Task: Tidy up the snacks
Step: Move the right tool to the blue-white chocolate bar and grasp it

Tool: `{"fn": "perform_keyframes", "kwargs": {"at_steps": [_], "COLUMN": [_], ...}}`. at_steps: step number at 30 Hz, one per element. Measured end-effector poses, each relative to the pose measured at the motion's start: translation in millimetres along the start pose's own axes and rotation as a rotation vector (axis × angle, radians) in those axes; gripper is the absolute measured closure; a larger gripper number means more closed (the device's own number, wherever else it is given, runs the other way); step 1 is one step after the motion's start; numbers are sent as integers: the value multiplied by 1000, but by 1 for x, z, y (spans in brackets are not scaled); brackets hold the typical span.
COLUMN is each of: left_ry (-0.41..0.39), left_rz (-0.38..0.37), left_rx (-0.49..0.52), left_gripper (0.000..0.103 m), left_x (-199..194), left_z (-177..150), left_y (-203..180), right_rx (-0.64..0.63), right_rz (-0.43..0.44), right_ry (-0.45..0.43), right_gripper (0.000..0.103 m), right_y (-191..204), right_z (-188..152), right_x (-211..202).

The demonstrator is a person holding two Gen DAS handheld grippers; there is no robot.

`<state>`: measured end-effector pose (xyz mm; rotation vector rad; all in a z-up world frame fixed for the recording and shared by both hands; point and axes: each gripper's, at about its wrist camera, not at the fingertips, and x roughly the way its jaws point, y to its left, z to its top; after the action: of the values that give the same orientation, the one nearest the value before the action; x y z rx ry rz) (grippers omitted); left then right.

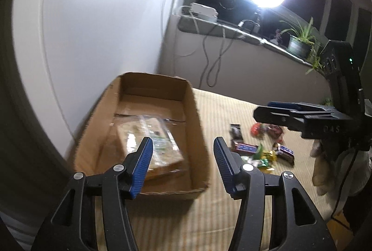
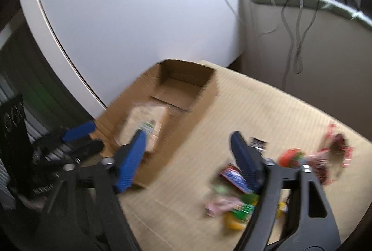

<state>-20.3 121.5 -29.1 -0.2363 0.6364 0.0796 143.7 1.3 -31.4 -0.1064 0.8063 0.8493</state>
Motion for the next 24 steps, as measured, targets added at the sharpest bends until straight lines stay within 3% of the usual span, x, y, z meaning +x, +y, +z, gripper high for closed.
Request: {"fn": "perform_keyframes", "kwargs": {"at_steps": [8,17,24], "left_ry": [45,135,209], "left_rz": [-63,-147,-224], "left_rx": [44,87,111], "left_gripper": [49,50,64], "left_x": [9,33,51], "left_z": [-11,-29,-41], "left_y": [-42,-81,-107], "right_rx": [8,48,20], "right_rz": [-142,-167,-189], "right_ry": [29,91,167], "right_gripper": [18,19,46], "right_y": [-49,-104,-123], "right_z": [-28,-76,-102], "right_x": [-32,-58,-55]}}
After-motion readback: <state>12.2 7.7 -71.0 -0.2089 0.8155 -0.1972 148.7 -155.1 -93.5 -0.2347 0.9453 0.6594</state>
